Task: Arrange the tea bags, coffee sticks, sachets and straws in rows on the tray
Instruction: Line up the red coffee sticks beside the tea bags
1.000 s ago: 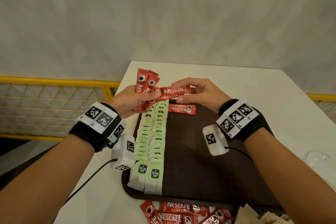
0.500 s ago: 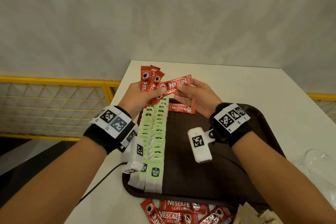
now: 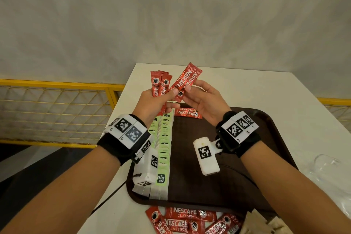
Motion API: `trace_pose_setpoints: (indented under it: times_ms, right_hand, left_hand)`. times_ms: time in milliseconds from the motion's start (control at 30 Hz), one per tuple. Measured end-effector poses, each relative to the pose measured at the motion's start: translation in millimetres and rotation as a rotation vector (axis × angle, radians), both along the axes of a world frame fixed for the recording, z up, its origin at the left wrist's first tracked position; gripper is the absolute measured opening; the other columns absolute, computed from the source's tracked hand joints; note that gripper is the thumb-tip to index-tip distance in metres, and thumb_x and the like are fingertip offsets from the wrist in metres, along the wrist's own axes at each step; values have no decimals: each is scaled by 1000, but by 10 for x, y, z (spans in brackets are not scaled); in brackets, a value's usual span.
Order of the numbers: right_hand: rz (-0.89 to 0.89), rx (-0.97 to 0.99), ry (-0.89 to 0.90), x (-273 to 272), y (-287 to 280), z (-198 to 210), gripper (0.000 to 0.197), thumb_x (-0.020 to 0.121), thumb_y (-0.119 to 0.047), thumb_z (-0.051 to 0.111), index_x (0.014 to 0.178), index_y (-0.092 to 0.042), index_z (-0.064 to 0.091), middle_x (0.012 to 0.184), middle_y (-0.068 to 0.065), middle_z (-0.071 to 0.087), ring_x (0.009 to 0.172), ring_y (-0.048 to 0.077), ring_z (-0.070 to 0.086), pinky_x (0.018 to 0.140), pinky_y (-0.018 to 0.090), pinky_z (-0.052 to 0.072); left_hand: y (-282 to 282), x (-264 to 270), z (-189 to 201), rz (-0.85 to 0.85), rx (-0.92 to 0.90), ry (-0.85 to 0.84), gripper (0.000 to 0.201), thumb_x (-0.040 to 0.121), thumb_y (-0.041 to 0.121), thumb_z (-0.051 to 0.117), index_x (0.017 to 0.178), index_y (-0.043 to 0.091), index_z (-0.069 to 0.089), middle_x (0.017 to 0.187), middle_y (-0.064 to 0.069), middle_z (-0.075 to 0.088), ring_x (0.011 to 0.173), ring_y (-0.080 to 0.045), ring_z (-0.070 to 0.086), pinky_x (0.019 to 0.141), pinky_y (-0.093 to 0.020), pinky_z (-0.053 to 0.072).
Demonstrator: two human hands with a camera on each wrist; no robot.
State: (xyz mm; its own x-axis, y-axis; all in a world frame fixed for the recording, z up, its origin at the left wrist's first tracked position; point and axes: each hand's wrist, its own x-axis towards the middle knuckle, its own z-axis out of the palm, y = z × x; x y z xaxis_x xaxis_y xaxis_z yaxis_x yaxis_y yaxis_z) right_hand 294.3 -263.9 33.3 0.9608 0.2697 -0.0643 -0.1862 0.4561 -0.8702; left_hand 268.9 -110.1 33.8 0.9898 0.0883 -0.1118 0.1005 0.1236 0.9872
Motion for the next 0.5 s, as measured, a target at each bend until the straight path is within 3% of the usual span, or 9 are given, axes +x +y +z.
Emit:
trace_pose_setpoints:
  times_ms: [200,333,500]
  right_hand:
    - [-90,-74,-53,-21,64,-38,16,83,-3,66,95,-11,60,91,10,67,86,21,67,80,32,56]
    - [-93,-157,-73,-13,54,-11,15,82,-4,67,95,-9,62,93,10,69,85,21,68,79,33,57]
    - [15,-568,-200,25,-73,72,19,77,-7,73,93,-12,63,83,6,70,71,17,68,68,27,56]
  left_hand:
    - [-64,-33,15,-59,-1,72,30,84,25,67,111,13,61,95,-8,72,69,-16,69,55,-19,52]
    - [-37,-47,29,-69,89,74,27,84,30,67,107,17,62,98,-7,71,61,-13,65,53,-17,50]
    - [72,-14,98,43,-6,13,20,81,24,71,100,18,66,99,-5,71,57,-10,61,55,-20,47]
